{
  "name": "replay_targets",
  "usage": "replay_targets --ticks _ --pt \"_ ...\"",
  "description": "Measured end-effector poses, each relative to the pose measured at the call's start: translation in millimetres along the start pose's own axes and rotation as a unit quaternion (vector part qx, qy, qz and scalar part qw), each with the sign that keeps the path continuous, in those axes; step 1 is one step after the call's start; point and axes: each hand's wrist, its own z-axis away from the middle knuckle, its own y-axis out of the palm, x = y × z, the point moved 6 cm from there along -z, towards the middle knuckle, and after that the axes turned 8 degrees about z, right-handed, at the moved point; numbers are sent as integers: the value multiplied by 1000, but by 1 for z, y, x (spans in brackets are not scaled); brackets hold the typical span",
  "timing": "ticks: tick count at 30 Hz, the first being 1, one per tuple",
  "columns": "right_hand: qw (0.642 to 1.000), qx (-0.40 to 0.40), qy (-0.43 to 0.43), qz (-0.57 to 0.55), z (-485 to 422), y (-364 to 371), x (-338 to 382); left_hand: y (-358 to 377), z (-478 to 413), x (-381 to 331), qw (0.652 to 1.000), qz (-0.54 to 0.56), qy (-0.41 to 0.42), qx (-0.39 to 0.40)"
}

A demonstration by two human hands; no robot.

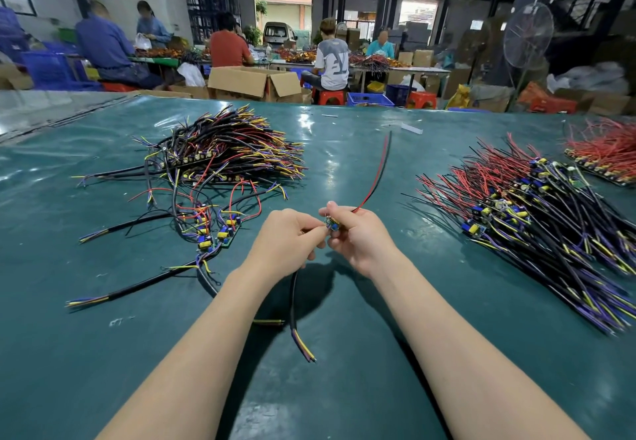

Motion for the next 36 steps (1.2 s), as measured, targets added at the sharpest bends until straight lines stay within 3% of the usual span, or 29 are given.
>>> replay_targets --ticks 7,12,19,23,27,32,36 --pt "999 34 17 -19 0 4 0 -4 4 -15 987 -114 113 14" --pt "998 19 56 -7 0 0 -4 0 8 -28 956 -229 182 -2" --pt "998 0 63 -15 0 -4 -4 1 10 -30 946 -242 215 -28" --pt "1000 6 23 9 -1 -4 -2 4 4 -17 965 -220 145 7" --pt "999 32 3 -9 -1 -1 0 5 -2 -4 998 -31 14 44" --pt "994 75 -52 53 -1 3 8 12 -1 9 969 190 -142 73" --pt "996 57 -54 34 -1 4 8 10 -1 7 969 208 -132 -1"
